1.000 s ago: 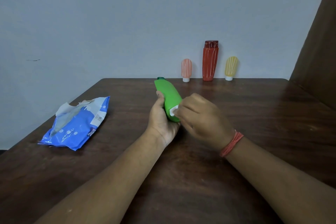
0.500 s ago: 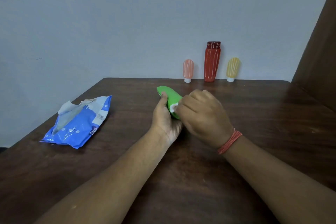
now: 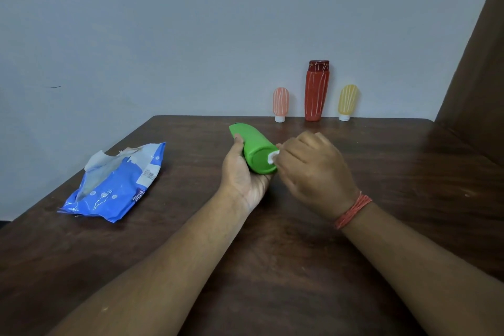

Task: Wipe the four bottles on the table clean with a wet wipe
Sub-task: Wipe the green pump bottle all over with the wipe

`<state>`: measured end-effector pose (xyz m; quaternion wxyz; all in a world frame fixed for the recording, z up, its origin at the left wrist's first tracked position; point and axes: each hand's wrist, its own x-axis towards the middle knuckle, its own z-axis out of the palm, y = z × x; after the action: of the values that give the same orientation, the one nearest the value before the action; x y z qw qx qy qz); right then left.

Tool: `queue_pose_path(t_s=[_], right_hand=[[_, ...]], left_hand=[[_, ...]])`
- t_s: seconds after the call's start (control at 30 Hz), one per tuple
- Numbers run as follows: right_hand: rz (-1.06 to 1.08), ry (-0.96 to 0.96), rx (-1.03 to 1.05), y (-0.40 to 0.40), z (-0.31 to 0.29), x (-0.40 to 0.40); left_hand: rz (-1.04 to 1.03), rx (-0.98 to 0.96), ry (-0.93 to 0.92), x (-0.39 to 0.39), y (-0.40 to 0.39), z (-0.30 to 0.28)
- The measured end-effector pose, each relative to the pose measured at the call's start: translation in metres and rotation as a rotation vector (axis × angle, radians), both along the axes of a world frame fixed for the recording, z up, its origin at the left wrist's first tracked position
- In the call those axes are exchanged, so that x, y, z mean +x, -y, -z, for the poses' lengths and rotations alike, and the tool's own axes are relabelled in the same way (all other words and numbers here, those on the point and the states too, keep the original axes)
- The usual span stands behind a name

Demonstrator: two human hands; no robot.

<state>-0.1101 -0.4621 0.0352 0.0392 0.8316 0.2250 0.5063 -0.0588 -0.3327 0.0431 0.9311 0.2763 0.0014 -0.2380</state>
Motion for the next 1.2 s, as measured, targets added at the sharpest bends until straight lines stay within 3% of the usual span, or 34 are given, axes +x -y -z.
queue_pose_path(t_s=[0.17, 0.3, 0.57, 0.87, 1.1, 1.2], right_hand=[[-0.058, -0.002, -0.058, -0.010, 0.002, 0.000], [0.025, 0.064, 0.084, -0.007, -0.007, -0.005], [-0.066, -0.120, 0.340, 0.000, 0.002, 0.000], [-0.007, -0.119, 0.648, 0.024, 0.002, 0.006], [-0.265, -0.238, 0.291, 0.012, 0.004, -0.002], [-0.192, -0.198, 0.410, 0.013, 0.003, 0.000]], left_hand=[[0.066, 0.000, 0.001, -0.002, -0.003, 0.002], [0.041, 0.005, 0.052, 0.004, -0.001, 0.005], [0.033, 0.035, 0.083, 0.007, -0.006, 0.009], [0.224, 0.277, 0.227, 0.002, 0.001, 0.019], [0.098, 0.237, 0.221, 0.012, -0.008, 0.020], [0.092, 0.211, 0.199, 0.012, -0.008, 0.020]])
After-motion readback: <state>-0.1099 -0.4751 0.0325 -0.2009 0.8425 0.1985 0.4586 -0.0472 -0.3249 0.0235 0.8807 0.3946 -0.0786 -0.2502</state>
